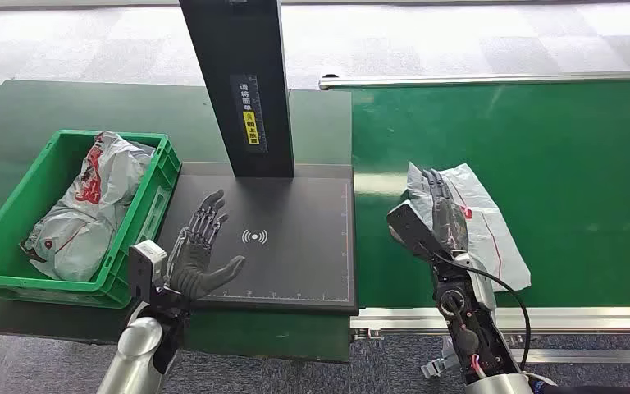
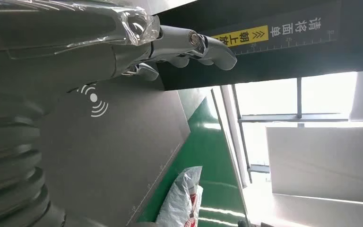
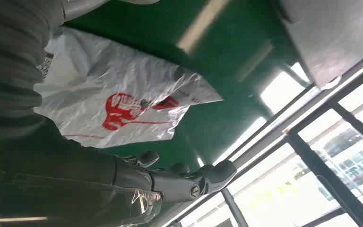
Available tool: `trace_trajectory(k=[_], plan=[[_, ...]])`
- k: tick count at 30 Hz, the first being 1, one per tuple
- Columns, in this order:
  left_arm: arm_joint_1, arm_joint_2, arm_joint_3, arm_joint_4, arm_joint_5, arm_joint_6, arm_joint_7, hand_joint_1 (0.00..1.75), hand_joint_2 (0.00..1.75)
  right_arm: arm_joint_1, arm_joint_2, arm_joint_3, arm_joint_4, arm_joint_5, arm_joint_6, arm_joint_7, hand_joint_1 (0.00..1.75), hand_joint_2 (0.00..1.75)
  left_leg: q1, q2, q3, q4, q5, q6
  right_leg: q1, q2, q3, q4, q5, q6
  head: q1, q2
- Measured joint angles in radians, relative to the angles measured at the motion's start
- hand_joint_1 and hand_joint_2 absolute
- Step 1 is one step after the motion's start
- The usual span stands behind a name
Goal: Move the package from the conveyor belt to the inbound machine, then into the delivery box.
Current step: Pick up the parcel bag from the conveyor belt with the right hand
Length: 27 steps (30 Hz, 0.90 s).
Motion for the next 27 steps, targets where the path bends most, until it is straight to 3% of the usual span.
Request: trace_trajectory(k=[27], plan=[[0.006, -0.003, 0.003, -0.011, -0.004, 0.000, 0.005, 0.00, 1.75, -0.021, -0.010, -0.020, 0.073, 0.030, -0.004, 0.008, 0.00, 1.75, 0.000, 0.000, 0.000, 0.000, 0.000, 0.000, 0.000, 0.000, 0.000, 0.000, 0.000, 0.000, 0.000, 0.000]])
